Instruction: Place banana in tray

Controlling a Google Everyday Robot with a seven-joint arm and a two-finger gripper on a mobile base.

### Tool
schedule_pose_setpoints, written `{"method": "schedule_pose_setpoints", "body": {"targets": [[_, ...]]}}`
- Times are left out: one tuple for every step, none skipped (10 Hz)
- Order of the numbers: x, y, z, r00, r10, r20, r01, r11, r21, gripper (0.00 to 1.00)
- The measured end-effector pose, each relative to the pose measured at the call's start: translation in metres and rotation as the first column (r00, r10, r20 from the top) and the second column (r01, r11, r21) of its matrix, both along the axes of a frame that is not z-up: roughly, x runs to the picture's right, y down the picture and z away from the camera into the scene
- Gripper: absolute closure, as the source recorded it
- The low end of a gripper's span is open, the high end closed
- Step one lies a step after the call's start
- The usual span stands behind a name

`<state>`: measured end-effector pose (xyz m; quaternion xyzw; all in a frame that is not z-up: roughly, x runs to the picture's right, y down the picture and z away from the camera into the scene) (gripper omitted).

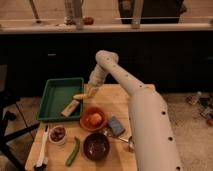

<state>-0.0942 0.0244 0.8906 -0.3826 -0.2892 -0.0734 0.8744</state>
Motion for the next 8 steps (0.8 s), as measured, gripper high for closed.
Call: {"method": "schedule_pose_setpoints", "body": {"targets": [[-0.003,-0.002,-0.001,1.000,-0.008,0.000,0.008,1.0000,0.002,1.00],[-0.006,-0.005,-0.003,1.000,-0.018,-0.002,0.018,0.9998,0.007,1.00],[-0.007,-0.011,-0.006,1.000,-0.023,-0.005,0.023,0.9996,0.013,1.00],[-0.005,-0.016,-0.009,1.000,-0.027,-0.008,0.027,0.9994,0.021,1.00],[-0.004,-0.021,-0.012,0.999,-0.031,-0.012,0.031,0.9991,0.030,1.00],[-0.005,-0.025,-0.014,0.999,-0.033,-0.013,0.033,0.9988,0.037,1.00],[-0.006,-0.027,-0.016,0.999,-0.035,-0.012,0.035,0.9986,0.041,1.00],[-0.005,-0.030,-0.018,0.999,-0.036,-0.011,0.036,0.9983,0.045,1.00]]}}
